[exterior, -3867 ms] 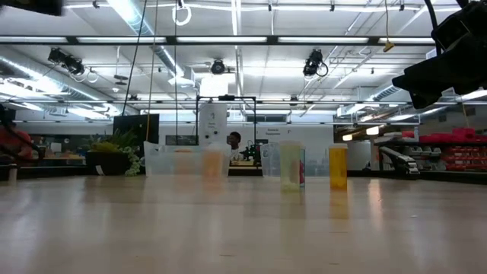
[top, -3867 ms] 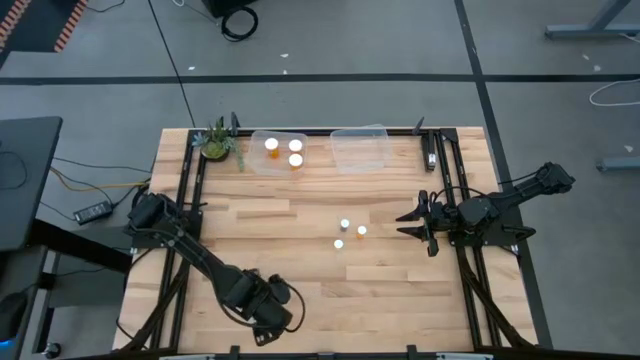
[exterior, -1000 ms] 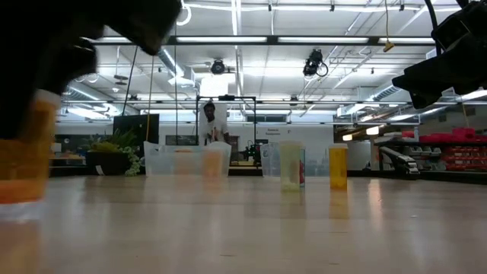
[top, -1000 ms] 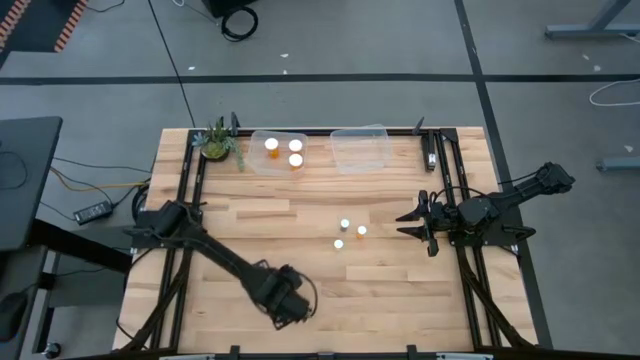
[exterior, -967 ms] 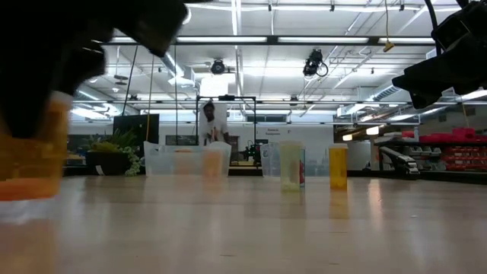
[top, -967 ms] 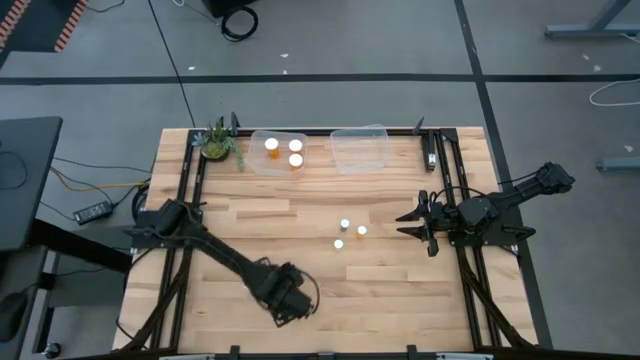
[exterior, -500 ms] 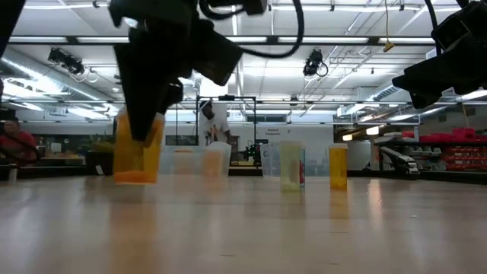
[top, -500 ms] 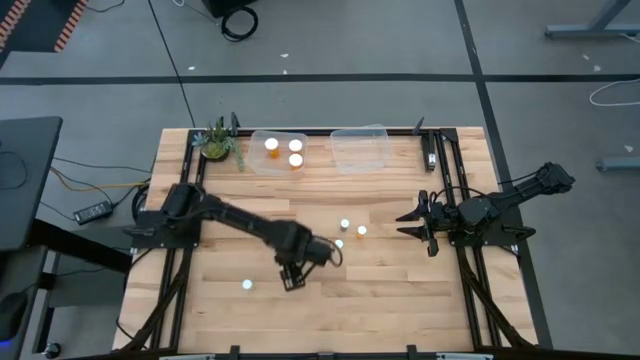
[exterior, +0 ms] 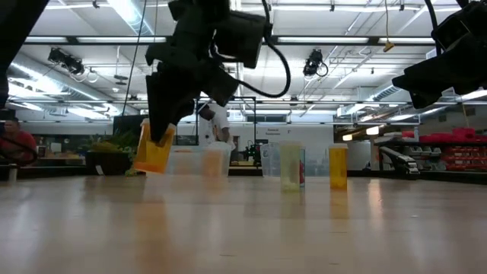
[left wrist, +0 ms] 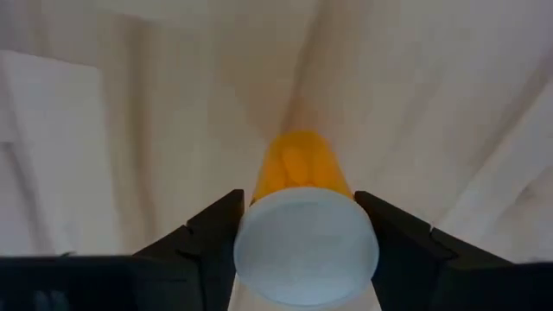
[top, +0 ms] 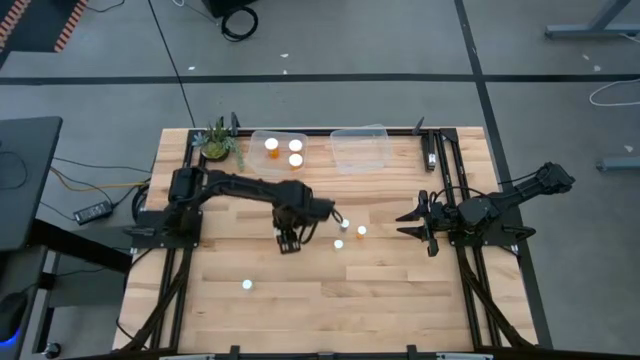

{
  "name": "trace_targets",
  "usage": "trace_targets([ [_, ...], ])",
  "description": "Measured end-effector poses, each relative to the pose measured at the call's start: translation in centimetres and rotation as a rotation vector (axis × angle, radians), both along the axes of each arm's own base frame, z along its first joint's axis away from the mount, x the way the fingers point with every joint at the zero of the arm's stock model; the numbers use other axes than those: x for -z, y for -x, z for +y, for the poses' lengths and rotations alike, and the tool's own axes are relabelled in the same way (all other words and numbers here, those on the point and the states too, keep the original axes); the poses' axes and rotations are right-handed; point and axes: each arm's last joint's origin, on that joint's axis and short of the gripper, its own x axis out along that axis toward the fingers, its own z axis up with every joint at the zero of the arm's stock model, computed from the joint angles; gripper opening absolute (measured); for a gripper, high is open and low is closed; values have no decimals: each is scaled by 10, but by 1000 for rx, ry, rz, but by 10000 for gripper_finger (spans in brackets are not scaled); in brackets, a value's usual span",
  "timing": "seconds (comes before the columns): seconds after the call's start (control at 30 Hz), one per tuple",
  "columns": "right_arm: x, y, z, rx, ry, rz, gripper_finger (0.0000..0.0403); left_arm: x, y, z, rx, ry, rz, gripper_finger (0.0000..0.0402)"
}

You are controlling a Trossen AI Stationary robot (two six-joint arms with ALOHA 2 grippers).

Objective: Pick and place medicine bottles into bin by pill shape (circle, oval)
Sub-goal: Put the large orange pill bottle into the left bin

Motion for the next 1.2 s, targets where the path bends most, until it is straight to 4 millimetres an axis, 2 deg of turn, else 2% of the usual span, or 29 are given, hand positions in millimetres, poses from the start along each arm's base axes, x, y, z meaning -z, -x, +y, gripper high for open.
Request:
trace_targets([
  [0.17, 0, 0, 0, 0, 0, 0, 138, 0, 3, 28, -7, 13, 11, 229],
  [0.43, 0, 0, 0, 0, 0, 0, 138, -3, 14, 74, -29, 29, 34, 211],
  [0.7, 0, 0, 0, 0, 0, 0, 138, -29, 36, 119, -113, -14, -29, 231],
  [0.9, 0, 0, 0, 0, 0, 0, 138, -47, 56, 151, -169, -76, -89, 211],
  [1.03, 0, 0, 0, 0, 0, 0, 138, -49, 63, 175, -236, -114, -147, 220],
  [1.2, 0, 0, 0, 0, 0, 0, 138, -50, 68, 194, -243, -143, -209, 242],
])
